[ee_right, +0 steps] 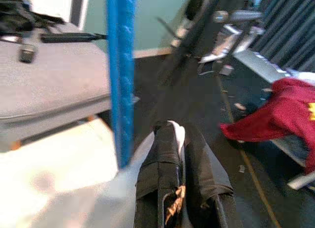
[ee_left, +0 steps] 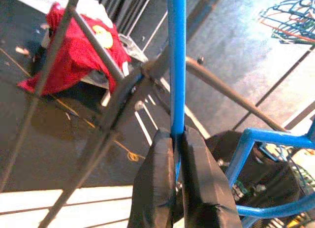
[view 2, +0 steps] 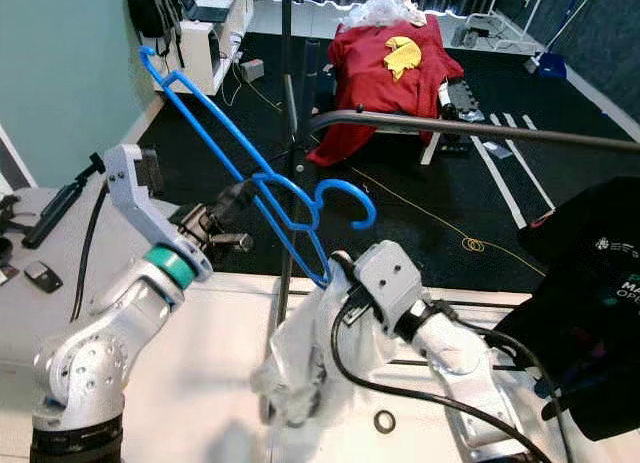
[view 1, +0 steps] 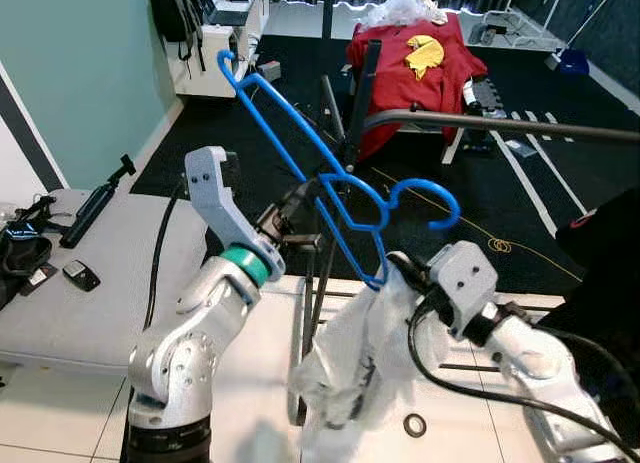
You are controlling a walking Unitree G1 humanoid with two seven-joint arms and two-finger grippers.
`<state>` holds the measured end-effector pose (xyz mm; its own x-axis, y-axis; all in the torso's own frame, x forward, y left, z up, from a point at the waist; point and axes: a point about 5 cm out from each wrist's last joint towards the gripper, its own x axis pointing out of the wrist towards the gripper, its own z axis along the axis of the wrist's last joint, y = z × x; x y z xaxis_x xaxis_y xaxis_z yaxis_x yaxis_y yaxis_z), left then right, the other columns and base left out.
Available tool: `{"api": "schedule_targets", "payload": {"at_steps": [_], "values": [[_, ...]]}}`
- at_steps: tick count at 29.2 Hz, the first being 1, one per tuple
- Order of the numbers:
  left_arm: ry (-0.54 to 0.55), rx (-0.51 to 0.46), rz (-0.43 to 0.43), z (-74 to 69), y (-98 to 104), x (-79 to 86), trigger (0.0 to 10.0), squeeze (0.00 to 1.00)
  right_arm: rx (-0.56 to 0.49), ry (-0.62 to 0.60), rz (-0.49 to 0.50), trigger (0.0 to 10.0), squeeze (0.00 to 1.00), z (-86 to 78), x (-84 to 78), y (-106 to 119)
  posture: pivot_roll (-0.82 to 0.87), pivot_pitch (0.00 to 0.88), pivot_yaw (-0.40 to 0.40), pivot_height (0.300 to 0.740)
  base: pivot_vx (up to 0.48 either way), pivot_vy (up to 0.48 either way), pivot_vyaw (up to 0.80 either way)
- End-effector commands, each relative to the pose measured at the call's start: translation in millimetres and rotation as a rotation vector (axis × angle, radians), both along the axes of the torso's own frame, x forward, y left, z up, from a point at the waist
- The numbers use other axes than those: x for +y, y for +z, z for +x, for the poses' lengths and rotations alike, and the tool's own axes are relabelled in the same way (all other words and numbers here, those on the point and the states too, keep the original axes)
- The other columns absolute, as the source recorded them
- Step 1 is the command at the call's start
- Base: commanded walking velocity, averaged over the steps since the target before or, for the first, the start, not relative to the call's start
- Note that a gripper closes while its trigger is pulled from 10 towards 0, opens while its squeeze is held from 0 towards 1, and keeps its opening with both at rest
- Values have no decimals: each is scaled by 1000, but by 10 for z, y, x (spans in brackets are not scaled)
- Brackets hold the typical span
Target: Hang hanger
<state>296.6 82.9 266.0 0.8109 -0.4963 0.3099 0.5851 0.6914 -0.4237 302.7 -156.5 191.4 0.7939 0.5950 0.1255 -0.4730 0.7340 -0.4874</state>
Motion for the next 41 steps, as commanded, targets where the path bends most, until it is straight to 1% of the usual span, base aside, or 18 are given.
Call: {"api": "schedule_targets", "payload": {"at_steps": [1,3,7,9,10,12,14,16,17,19,22,23,25,32,34,36,38,41], "values": [[-23,4,-12,-29,-15,-15,10000,0,58,23,1,10000,0,-25,8,-113,-89,121,27,740,0,0,0],[41,38,-99,38,-18,100,10000,0,204,62,-27,10000,0,-139,19,-465,-87,121,20,740,0,0,0],[99,37,-58,89,-34,148,10000,0,320,97,-50,10000,0,-270,26,-732,-88,121,19,740,0,0,0],[199,-8,220,156,-135,85,10000,0,404,127,-67,10000,0,-427,48,-944,-92,120,23,740,0,0,0],[199,-8,220,156,-135,85,10000,0,404,127,-67,10000,0,-427,48,-944,-92,120,23,740,0,0,0],[397,19,384,263,-295,197,10000,0,399,85,-36,10000,0,-453,31,-988,-113,113,44,740,0,0,0],[397,19,384,263,-295,197,10000,0,399,85,-36,10000,0,-453,31,-988,-113,113,44,740,0,0,0],[493,75,449,292,-502,339,10000,0,342,-16,42,10000,0,-376,-31,-925,-121,107,51,740,0,0,0],[489,119,476,261,-682,401,10000,0,314,-73,117,10000,0,-331,-63,-884,-130,103,54,740,0,0,0],[481,147,491,231,-798,435,10000,0,300,-105,167,10000,0,-308,-81,-862,-130,103,54,740,0,0,0],[418,248,659,-11,-1460,549,10000,0,311,-283,316,10000,0,-288,-114,-1033,-125,94,44,740,0,0,0],[418,248,659,-11,-1460,549,10000,0,311,-283,316,10000,0,-288,-114,-1033,-125,94,44,740,0,0,0],[400,306,771,-134,-1800,578,10000,0,372,-343,306,10000,0,-344,-73,-1271,-119,94,33,740,0,0,0],[369,347,878,-227,-2112,530,10000,0,487,-396,284,10000,0,-437,-30,-1595,-117,95,25,740,0,0,0],[322,405,938,-290,-2344,504,10000,0,595,-448,238,10000,0,-525,-41,-1866,-125,95,32,740,0,0,0],[322,405,938,-290,-2344,504,10000,0,595,-448,238,10000,0,-525,-41,-1866,-125,95,32,740,0,0,0],[296,499,1007,-368,-2621,564,10000,0,727,-534,196,10000,0,-669,-110,-2156,-142,99,41,740,0,0,0],[283,552,1049,-423,-2773,617,10000,0,795,-589,171,10000,0,-773,-164,-2297,-147,99,42,740,0,0,0]]}}
